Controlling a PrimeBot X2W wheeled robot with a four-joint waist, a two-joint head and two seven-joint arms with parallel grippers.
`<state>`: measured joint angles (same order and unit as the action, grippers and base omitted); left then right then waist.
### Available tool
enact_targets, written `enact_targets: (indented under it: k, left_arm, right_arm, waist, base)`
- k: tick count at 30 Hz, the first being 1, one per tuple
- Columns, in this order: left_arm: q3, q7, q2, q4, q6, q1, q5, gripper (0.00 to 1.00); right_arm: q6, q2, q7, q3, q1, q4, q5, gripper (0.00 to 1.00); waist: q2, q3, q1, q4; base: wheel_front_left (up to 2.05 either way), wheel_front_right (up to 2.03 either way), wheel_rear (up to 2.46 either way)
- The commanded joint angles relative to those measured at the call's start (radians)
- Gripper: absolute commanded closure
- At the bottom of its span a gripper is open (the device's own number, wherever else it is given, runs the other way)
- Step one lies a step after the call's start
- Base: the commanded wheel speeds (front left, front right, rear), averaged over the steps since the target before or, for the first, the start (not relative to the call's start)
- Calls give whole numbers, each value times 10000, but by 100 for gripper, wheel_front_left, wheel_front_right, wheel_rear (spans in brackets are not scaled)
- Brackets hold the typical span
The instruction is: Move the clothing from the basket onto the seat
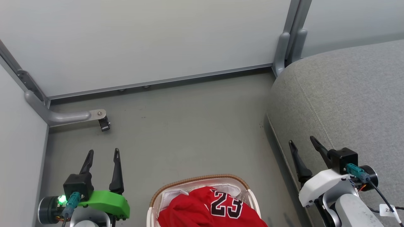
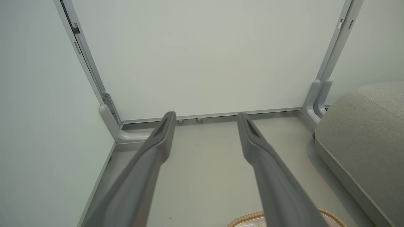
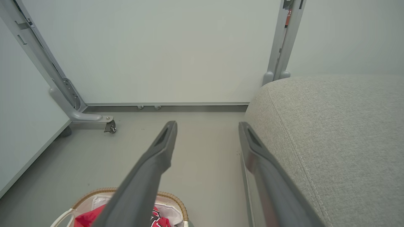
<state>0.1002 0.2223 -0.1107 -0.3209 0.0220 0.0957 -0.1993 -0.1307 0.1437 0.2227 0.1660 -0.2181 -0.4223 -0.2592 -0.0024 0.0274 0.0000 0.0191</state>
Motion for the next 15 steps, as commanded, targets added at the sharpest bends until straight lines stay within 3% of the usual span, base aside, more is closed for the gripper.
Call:
enact_targets:
  k: [1, 15]
  left_arm:
    - [-31, 100, -2, 26, 22, 51, 243, 0]
    - [-92, 346, 143, -46, 281, 207, 1327, 0]
  right_arm:
    - [0, 74, 106, 22, -184, -26, 225, 0]
    - [1, 58, 351, 21, -406, 45, 1269, 0]
  waist:
    - [20, -1, 0, 5]
    - [23, 475, 0, -60]
  base:
    - [0, 0, 0]
    - [0, 0, 0]
